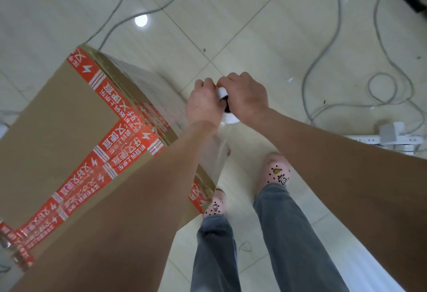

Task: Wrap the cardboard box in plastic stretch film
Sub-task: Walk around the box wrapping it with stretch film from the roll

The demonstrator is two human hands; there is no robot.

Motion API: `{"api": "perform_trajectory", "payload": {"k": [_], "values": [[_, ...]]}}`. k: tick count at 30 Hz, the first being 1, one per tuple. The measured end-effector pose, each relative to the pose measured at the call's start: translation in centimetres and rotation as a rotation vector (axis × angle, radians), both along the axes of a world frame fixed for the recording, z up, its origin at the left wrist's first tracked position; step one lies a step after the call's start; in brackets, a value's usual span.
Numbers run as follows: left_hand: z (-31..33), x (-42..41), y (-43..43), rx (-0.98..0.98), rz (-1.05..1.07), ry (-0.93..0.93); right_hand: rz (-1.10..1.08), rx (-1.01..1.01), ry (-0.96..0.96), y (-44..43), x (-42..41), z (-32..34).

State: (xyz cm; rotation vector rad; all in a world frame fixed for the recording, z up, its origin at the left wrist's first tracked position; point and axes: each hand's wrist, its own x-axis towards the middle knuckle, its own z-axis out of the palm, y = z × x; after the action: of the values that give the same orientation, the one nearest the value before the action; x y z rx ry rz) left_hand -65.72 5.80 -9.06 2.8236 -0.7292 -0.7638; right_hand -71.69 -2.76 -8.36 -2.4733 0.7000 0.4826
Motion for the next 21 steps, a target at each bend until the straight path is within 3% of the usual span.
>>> {"api": "perform_trajectory", "payload": {"k": [4,8,11,13,21], "values": [[-0.1,1.1,-0.3,-0.017,0.268,0.053,-0.297,0.142,0.086,-0.4,0.2,-0.5],[0.5,1.5,-1.2,0.039,0.065,0.052,-0.432,0.201,0.091,-0.3,0.1,-1.0],[0.5,1.7,-2.0,0.128,-0.181,-0.025,-0.408,0.197,0.091,-0.5,0.5,-0.9],[0.5,2.2,-2.4,0.148,-0.225,-0.028,-0.379,0.197,0.098,-0.8,0.7,-0.9],[0.6,4.6,-2.3,0.021,0.187,0.054,-0.109,0.101,0.012,-2.4,5.0,-0.5]]}}
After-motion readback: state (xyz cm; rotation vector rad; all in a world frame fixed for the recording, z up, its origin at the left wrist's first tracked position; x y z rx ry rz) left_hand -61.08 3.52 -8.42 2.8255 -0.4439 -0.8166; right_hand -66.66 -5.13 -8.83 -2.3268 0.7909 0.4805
